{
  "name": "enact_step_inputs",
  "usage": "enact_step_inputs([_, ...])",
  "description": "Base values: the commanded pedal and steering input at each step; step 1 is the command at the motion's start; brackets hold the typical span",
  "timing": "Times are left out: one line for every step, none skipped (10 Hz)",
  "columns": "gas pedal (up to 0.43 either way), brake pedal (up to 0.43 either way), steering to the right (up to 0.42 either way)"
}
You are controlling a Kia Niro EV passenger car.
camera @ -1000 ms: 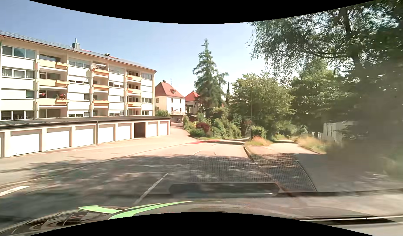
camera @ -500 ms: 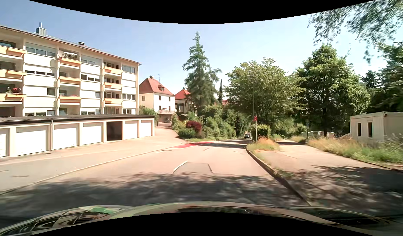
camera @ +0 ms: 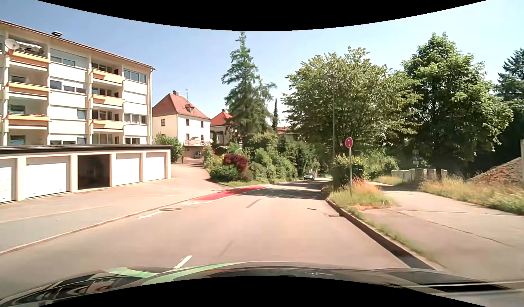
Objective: Follow the waypoints while adhering to traffic rules and regulations
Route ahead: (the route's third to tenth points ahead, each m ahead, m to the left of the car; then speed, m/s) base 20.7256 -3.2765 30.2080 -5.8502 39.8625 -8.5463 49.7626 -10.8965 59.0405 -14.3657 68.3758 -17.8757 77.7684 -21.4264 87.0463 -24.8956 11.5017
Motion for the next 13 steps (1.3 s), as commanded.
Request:
enact_step_inputs([0.0,0.043,0.054])
enact_step_inputs([0.0,0.043,0.057])
enact_step_inputs([0.0,0.043,0.058])
enact_step_inputs([0.0,0.043,0.057])
enact_step_inputs([0.0,0.049,0.057])
enact_step_inputs([0.0,0.043,0.057])
enact_step_inputs([0.0,0.049,0.057])
enact_step_inputs([0.0,0.049,0.057])
enact_step_inputs([0.0,0.049,0.058])
enact_step_inputs([0.0,0.049,0.058])
enact_step_inputs([0.0,0.049,0.054])
enact_step_inputs([0.0,0.049,0.046])
enact_step_inputs([0.0,0.055,0.043])
